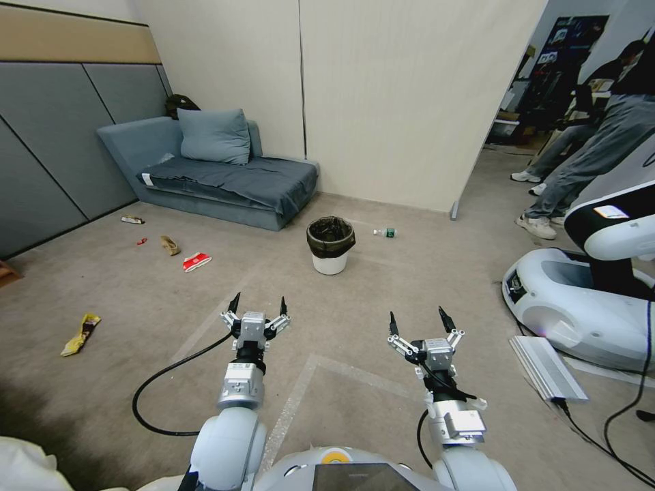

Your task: Pick up the trash bin, then pick up the garbage from the floor and place it into the trash bin.

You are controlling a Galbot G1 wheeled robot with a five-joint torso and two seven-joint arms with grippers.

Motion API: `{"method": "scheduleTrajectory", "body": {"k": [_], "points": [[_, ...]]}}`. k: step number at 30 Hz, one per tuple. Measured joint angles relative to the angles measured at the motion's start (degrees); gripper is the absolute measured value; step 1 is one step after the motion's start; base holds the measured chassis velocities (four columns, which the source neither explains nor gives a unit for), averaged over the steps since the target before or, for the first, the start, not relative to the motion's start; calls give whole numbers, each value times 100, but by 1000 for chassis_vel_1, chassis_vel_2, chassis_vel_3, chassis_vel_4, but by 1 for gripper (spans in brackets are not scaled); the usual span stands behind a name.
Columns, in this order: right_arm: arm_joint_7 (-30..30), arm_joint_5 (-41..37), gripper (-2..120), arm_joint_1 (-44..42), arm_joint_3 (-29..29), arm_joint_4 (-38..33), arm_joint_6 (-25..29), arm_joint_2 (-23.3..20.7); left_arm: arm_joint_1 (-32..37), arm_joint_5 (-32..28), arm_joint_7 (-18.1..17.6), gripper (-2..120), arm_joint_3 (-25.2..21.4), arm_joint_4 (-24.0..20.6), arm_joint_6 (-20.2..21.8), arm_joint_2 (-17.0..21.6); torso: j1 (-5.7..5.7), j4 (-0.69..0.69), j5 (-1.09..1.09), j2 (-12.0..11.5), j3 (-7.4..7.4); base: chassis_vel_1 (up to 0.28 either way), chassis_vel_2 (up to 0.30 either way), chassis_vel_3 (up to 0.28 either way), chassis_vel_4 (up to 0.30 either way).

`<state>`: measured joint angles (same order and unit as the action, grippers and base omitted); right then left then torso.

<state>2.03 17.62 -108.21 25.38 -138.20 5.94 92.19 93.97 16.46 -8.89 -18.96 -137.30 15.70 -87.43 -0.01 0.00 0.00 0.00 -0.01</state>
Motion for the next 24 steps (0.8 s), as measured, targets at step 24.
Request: {"method": "scheduleTrajectory", "body": {"k": [24], "points": [[-11,-53,100,9,35,40,34,-5,-4,-67,1,100,15,0,4,41,1,-1,0,0,1,-195,198,206,-201]]}}
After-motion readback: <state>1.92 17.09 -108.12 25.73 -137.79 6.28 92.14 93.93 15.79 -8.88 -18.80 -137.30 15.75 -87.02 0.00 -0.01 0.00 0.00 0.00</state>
